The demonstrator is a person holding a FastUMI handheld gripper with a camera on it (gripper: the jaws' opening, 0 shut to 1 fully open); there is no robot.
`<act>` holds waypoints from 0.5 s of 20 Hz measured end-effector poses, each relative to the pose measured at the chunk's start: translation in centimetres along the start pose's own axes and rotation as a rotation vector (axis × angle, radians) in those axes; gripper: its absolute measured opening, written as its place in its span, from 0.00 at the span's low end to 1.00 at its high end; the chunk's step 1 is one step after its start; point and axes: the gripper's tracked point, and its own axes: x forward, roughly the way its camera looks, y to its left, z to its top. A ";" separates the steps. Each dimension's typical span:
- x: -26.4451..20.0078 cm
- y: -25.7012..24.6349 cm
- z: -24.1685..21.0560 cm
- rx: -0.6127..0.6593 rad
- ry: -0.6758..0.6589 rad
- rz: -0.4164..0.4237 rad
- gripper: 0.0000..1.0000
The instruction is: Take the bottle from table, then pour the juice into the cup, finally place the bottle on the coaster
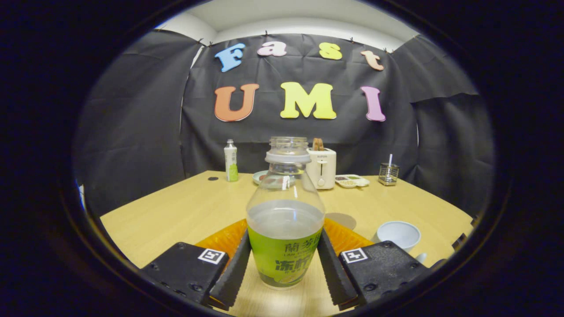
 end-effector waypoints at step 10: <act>-0.3 0.4 3.1 0.307 -0.020 0.102 0.81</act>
